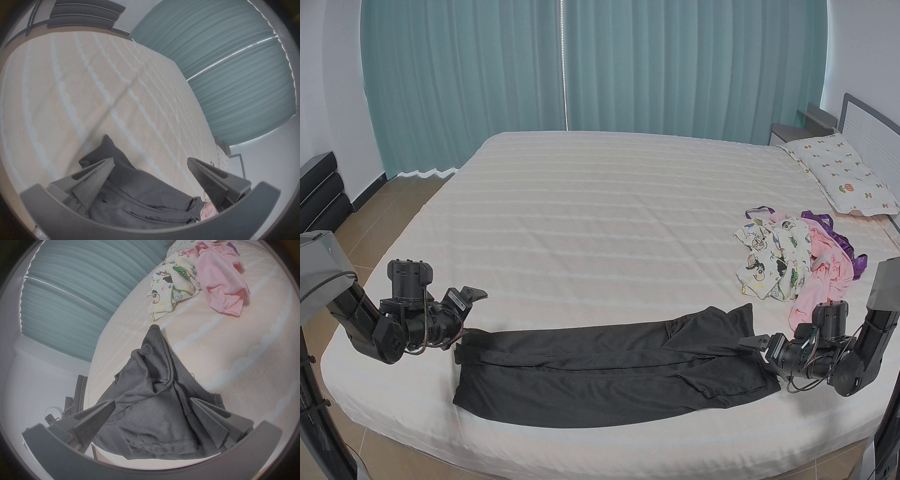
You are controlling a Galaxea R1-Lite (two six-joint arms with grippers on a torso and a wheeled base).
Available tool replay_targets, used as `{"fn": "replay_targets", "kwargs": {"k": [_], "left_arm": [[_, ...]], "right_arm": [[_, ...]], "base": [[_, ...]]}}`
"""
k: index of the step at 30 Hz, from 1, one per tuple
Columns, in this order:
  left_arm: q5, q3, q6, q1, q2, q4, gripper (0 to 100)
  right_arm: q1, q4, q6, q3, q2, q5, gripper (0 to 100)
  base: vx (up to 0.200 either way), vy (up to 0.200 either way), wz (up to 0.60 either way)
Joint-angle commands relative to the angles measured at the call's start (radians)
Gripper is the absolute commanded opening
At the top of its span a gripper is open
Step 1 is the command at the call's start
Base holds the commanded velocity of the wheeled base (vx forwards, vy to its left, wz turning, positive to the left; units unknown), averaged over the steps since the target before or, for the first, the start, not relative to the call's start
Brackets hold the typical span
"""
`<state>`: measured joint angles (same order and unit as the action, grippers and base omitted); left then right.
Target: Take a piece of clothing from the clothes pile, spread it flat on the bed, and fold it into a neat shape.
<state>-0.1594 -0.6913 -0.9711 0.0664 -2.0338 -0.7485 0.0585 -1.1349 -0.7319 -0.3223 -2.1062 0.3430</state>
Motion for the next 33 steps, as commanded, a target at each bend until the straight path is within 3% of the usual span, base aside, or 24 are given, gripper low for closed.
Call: {"fn": "replay_targets", "kwargs": {"k": [1, 7, 15, 25, 33], "left_arm": [[0.009, 0.006, -0.006, 0.059, -0.039, -0.012, 100], [0.067, 0.016, -0.003, 0.105, -0.1, -0.046, 100], [0.077, 0.076, 0.026, 0.136, -0.072, -0.035, 100], [0.112, 0.096, 0.166, 0.119, -0.052, 0.055, 100], [0.165, 0.081, 0.187, 0.113, -0.045, 0.078, 100]], "right_arm": [[0.006, 0.0, 0.0, 0.0, -0.003, 0.001, 100], [0.007, 0.0, 0.0, 0.002, -0.006, 0.001, 100], [0.007, 0.0, 0.0, 0.002, -0.009, 0.001, 100], [0.007, 0.0, 0.0, 0.002, -0.011, 0.001, 100], [0.007, 0.0, 0.002, 0.002, -0.011, -0.001, 100]], "base": [[0.0, 0.0, 0.0], [0.0, 0.0, 0.0], [0.0, 0.0, 0.0], [0.0, 0.0, 0.0], [0.0, 0.0, 0.0]]}}
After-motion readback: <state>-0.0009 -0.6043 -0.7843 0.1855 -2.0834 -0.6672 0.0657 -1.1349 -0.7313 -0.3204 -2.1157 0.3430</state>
